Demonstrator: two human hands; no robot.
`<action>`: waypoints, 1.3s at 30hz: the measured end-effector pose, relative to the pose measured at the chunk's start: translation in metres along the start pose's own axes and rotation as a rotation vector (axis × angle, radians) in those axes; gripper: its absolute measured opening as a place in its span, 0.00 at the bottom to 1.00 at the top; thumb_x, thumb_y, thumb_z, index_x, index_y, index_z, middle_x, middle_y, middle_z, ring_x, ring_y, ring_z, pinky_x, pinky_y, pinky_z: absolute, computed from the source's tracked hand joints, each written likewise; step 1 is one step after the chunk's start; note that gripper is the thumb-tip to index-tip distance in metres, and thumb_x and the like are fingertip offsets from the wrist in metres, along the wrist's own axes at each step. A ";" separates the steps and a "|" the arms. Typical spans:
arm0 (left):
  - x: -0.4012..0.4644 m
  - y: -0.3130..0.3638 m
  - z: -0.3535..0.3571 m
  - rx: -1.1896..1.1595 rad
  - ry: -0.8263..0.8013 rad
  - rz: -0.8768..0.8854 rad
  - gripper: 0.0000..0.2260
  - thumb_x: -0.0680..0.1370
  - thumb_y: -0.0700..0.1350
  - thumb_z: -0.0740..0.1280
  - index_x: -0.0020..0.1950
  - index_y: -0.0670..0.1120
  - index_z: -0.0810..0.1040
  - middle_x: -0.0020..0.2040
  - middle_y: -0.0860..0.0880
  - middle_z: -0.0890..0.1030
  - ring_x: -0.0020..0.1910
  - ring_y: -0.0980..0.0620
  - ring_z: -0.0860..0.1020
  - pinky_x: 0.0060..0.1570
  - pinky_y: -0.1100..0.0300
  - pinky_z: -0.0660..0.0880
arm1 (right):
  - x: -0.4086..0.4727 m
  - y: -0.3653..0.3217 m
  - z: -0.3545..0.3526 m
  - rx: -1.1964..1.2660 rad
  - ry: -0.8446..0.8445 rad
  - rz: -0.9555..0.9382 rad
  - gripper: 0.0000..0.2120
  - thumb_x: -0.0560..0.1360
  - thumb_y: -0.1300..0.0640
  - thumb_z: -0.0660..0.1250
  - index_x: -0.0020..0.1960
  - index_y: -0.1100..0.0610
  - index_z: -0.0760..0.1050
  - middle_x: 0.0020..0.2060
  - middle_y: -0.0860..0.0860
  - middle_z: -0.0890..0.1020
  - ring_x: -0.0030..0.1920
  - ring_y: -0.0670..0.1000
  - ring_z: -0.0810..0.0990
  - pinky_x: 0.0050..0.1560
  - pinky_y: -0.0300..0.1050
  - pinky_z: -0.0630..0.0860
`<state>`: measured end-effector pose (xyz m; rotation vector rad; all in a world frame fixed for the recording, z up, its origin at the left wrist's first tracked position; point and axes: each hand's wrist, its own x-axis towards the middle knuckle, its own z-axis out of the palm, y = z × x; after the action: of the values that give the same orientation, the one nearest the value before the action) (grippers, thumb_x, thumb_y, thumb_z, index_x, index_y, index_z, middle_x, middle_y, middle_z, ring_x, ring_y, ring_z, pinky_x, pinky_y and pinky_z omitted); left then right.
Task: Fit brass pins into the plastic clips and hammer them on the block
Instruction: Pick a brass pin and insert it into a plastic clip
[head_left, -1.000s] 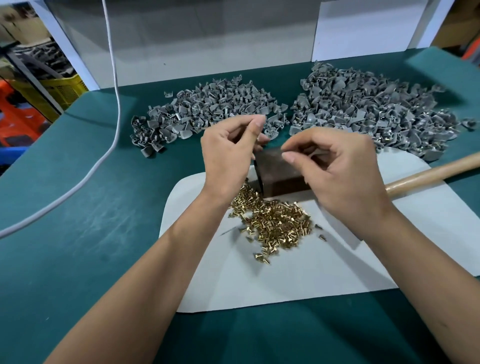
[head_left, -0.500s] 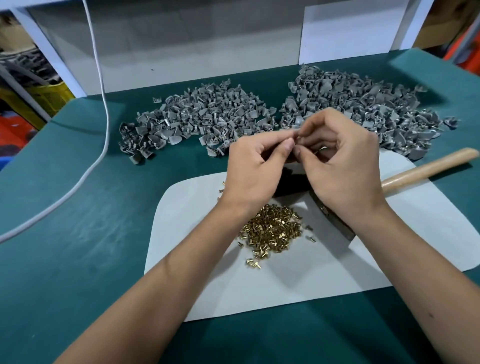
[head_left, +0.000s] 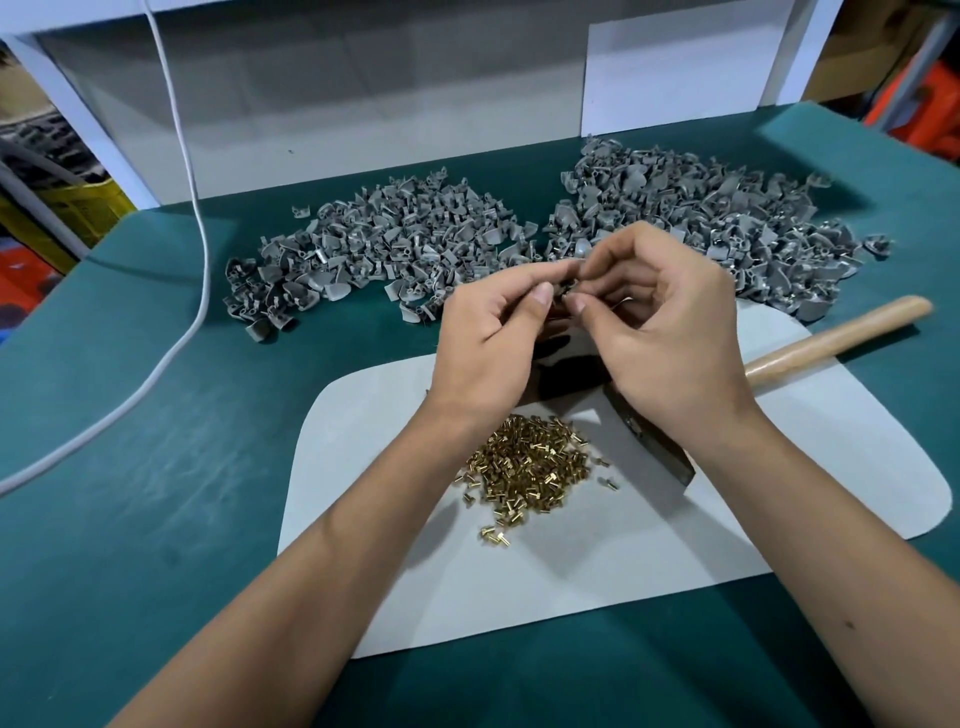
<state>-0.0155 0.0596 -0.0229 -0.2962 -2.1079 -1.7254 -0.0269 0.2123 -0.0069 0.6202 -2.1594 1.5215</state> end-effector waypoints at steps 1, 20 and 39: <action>0.000 -0.001 0.000 -0.010 -0.001 -0.011 0.13 0.82 0.34 0.63 0.62 0.41 0.84 0.56 0.47 0.86 0.57 0.52 0.84 0.59 0.52 0.81 | 0.001 0.001 -0.001 0.012 0.005 0.008 0.10 0.72 0.67 0.75 0.48 0.57 0.77 0.40 0.49 0.84 0.43 0.48 0.85 0.47 0.47 0.84; 0.011 -0.008 -0.024 -0.310 -0.130 -0.129 0.14 0.71 0.30 0.76 0.51 0.46 0.87 0.46 0.47 0.87 0.47 0.52 0.84 0.50 0.58 0.82 | 0.001 0.000 -0.005 -0.159 0.025 -0.094 0.08 0.73 0.60 0.76 0.49 0.54 0.79 0.41 0.43 0.84 0.47 0.43 0.84 0.45 0.38 0.78; 0.010 -0.010 -0.023 -0.280 -0.090 -0.163 0.13 0.65 0.35 0.80 0.46 0.46 0.87 0.42 0.46 0.88 0.42 0.54 0.85 0.45 0.63 0.81 | -0.002 -0.002 -0.003 -0.263 -0.024 -0.177 0.10 0.72 0.66 0.76 0.47 0.56 0.78 0.39 0.47 0.82 0.41 0.45 0.82 0.41 0.43 0.80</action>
<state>-0.0244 0.0346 -0.0239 -0.2924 -1.9970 -2.1446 -0.0243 0.2144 -0.0058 0.7189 -2.2069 1.1217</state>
